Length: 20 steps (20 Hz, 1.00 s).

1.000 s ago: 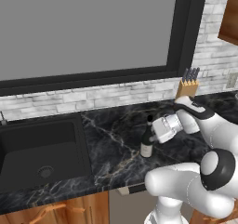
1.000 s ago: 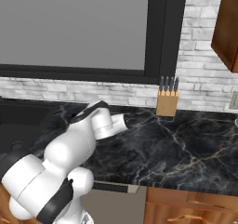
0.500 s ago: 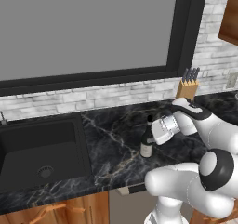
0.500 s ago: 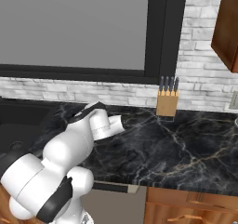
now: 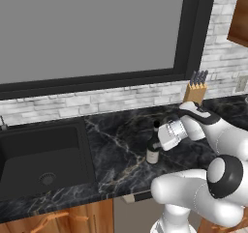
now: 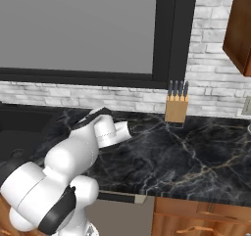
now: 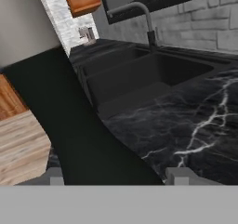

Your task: Place the drinks on the dining counter in a tight cluster.

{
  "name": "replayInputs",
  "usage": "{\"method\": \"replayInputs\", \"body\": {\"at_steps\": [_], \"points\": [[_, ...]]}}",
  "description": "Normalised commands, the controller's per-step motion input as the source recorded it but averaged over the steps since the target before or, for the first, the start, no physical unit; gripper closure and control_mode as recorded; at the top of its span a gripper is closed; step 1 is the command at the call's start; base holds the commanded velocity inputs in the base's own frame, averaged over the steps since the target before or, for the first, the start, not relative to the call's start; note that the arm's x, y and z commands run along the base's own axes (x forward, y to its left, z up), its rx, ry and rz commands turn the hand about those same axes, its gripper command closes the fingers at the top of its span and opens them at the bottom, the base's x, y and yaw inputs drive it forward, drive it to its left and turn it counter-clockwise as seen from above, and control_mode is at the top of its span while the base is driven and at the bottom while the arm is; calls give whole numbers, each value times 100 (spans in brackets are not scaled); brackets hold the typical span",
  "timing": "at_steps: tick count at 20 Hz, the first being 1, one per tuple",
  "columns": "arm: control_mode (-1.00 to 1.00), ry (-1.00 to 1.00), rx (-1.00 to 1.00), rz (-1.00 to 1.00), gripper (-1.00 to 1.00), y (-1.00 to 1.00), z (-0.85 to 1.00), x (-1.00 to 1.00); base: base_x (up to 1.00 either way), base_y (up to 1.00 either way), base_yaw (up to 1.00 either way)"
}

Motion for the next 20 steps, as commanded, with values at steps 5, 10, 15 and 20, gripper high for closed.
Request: {"method": "replayInputs", "body": {"at_steps": [5, 10, 15, 20], "points": [[-100, 1, 0, 0, 100, 0, 0, 0, 0, 0, 0], [-100, -4, 0, 0, 100, 0, 78, -26, 0, 0, 0], [-100, 1, 0, 0, 100, 29, 76, -47, 0, 0, 0], [-100, -9, 0, 0, 100, 29, 35, -30, 0, 0, 0]]}}
